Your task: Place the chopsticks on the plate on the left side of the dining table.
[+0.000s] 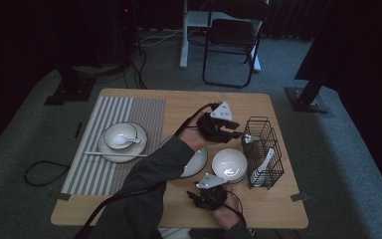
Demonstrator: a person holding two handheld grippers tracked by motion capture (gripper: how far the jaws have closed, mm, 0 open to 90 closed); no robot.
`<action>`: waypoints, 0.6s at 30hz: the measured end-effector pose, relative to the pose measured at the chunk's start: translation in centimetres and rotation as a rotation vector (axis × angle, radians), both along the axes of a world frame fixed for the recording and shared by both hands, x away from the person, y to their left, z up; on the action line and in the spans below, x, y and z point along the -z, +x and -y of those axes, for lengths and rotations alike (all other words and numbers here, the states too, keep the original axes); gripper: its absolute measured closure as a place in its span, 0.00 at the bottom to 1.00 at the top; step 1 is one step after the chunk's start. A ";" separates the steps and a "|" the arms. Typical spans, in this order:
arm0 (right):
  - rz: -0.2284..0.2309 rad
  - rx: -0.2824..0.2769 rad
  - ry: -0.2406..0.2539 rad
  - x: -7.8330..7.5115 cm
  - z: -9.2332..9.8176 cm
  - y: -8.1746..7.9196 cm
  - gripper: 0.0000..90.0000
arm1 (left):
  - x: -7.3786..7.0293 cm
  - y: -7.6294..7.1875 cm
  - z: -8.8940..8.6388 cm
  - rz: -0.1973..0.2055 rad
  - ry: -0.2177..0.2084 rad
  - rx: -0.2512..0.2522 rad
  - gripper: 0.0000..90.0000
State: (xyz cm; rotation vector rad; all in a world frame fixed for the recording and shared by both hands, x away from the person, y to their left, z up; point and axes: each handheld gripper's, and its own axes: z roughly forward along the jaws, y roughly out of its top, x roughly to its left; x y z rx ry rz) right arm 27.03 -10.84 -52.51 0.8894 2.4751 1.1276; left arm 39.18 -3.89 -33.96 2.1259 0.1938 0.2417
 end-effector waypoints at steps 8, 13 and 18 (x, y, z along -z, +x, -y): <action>0.001 -0.002 0.004 0.0 0.0 0.0 0.60 | 0.0 -0.1 0.9 -0.010 -0.003 0.019 0.73; 0.002 -0.002 0.004 0.0 0.0 0.0 0.60 | 0.2 0.0 1.3 -0.019 -0.002 0.024 0.73; 0.003 -0.002 0.004 0.0 0.0 0.0 0.60 | 0.1 0.0 1.4 -0.008 -0.007 0.012 0.74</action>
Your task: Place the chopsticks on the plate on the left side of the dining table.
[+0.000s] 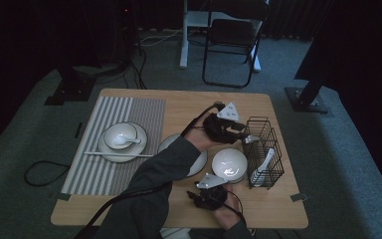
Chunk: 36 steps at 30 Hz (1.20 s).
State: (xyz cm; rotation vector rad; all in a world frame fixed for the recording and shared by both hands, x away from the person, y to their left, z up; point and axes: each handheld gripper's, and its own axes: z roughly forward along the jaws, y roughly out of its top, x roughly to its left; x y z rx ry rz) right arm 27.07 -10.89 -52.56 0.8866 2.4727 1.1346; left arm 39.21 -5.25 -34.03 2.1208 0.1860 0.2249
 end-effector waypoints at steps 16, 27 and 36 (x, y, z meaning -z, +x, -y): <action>-0.001 0.002 -0.001 0.0 0.0 0.0 0.60 | 0.8 1.4 1.2 -0.004 0.016 -0.093 0.85; -0.003 -0.002 -0.003 0.0 0.0 0.0 0.60 | 2.2 2.7 2.9 -0.046 0.045 -0.133 0.87; -0.002 0.002 0.000 0.0 0.0 0.0 0.60 | 2.6 3.2 3.2 -0.057 0.070 -0.160 0.91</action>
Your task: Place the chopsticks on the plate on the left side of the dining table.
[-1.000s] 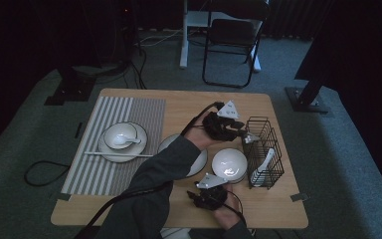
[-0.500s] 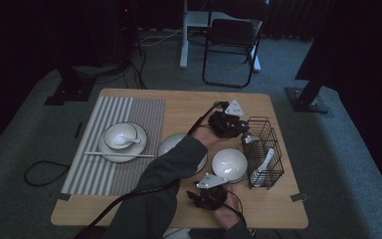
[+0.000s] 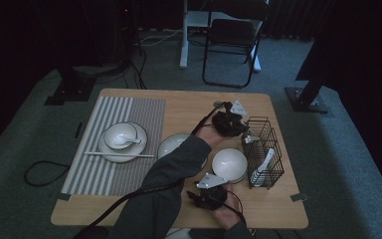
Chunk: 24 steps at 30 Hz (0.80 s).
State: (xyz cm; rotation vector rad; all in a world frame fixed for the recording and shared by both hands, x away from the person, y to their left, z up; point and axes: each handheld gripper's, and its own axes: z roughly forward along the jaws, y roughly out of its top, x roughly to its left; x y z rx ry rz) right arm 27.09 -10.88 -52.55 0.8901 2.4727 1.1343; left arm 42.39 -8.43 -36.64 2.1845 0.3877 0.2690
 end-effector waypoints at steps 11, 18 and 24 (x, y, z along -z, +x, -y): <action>0.001 0.001 0.000 0.0 0.0 0.0 0.59 | 0.1 0.3 0.5 -0.009 0.018 -0.012 0.91; 0.001 0.000 0.000 0.0 0.0 0.0 0.59 | 0.1 0.4 0.4 0.008 0.013 -0.041 0.94; 0.002 0.000 0.000 0.0 0.0 0.0 0.59 | 0.0 0.4 0.2 0.013 0.005 -0.046 0.94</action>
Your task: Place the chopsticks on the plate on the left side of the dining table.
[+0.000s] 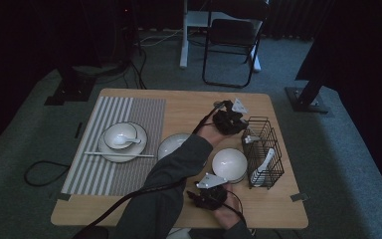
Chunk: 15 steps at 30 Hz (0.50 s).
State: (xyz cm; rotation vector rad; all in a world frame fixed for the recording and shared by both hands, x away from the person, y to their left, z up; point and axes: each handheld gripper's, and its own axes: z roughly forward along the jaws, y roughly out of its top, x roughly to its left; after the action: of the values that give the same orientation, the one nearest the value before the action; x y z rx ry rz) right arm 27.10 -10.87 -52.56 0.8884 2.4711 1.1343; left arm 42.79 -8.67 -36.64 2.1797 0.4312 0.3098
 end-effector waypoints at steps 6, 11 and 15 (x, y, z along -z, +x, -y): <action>-0.006 0.000 0.001 0.0 0.0 0.0 0.59 | -0.8 -0.3 -0.4 0.011 -0.025 0.011 0.94; -0.001 -0.003 0.000 0.0 0.0 0.0 0.59 | -1.6 -0.4 -1.2 0.013 -0.053 0.019 0.94; 0.001 -0.003 -0.002 0.0 0.0 0.0 0.59 | -2.2 -0.5 -1.8 0.012 -0.079 0.021 0.94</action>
State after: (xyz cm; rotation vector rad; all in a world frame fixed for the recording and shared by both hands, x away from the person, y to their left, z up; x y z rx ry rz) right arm 27.15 -10.88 -52.56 0.8835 2.4739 1.1328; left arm 42.31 -6.85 -34.45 2.1033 0.4069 0.2899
